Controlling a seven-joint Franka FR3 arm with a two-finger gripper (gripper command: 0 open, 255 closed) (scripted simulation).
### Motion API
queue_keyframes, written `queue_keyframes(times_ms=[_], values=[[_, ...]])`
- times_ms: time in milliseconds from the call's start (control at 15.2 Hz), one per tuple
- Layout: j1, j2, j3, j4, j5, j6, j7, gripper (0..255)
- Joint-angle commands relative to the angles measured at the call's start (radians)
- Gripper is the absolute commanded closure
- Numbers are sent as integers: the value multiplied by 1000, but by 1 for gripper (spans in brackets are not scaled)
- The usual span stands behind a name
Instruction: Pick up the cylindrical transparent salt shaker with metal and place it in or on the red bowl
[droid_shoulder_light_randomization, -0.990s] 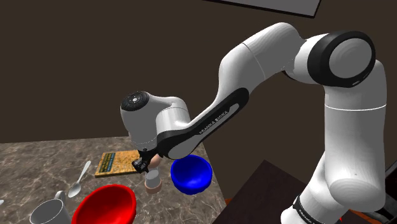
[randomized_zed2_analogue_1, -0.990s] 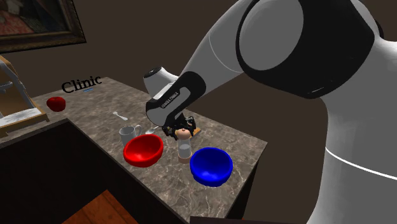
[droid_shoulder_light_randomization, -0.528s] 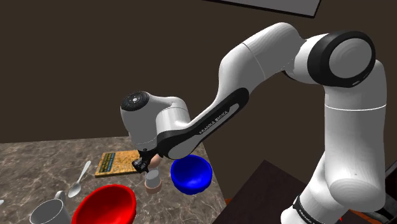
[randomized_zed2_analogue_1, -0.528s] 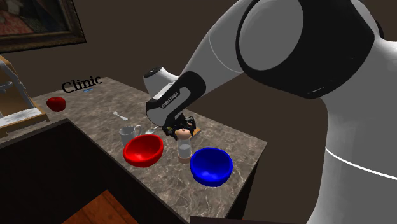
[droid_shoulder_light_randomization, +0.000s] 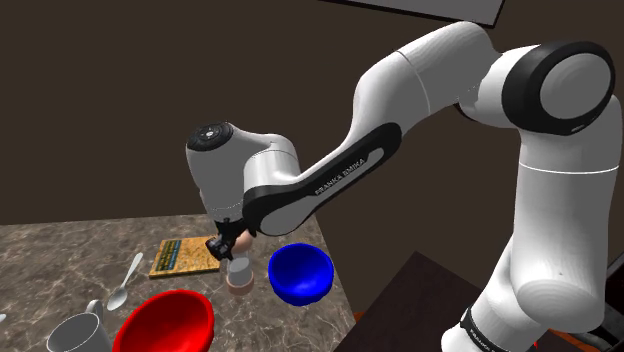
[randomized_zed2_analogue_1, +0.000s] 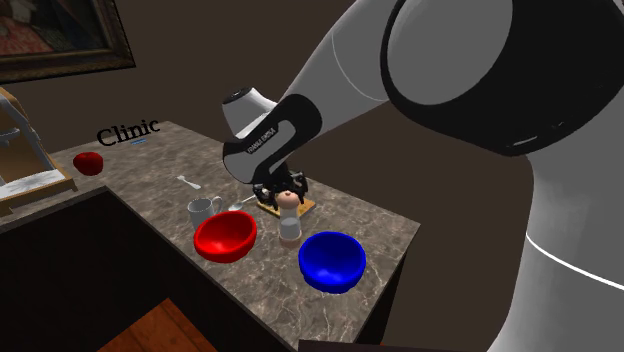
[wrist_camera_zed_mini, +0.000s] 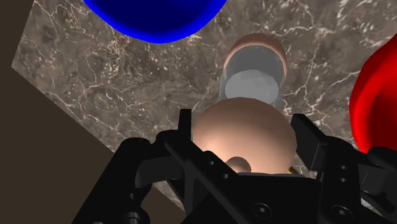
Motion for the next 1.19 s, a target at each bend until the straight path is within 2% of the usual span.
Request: queue_keyframes(times_ms=[0, 1122], values=[[-4, -17, 7, 5, 16, -17, -13, 255], [-24, -125, 40, 102, 123, -180, -124, 255]])
